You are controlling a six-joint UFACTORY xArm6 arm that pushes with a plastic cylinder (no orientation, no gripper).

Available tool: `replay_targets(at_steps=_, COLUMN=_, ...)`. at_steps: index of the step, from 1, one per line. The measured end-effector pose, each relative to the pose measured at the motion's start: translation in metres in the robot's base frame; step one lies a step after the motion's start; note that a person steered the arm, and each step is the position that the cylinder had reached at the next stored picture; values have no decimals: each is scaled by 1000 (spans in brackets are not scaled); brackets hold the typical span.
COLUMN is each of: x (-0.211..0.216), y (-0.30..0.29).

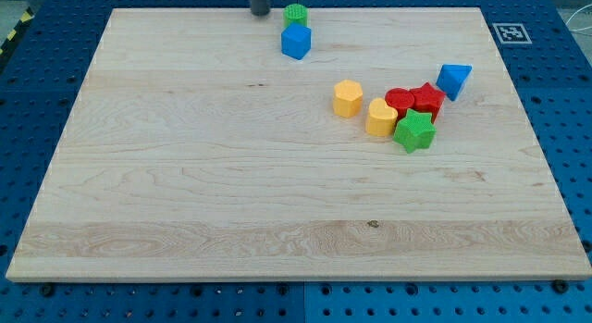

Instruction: Push the blue triangle closer to the blue cube

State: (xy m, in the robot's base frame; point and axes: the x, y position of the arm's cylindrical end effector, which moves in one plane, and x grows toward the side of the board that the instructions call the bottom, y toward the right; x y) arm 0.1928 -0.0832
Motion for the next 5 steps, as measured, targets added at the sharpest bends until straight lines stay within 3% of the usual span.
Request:
replay_targets(at_steps=1, x=1, y=-48)
replay_targets(at_steps=2, x=35, y=-57)
replay_targets(at_steps=4, x=159, y=-21)
replay_targets(at_steps=5, x=201, y=5)
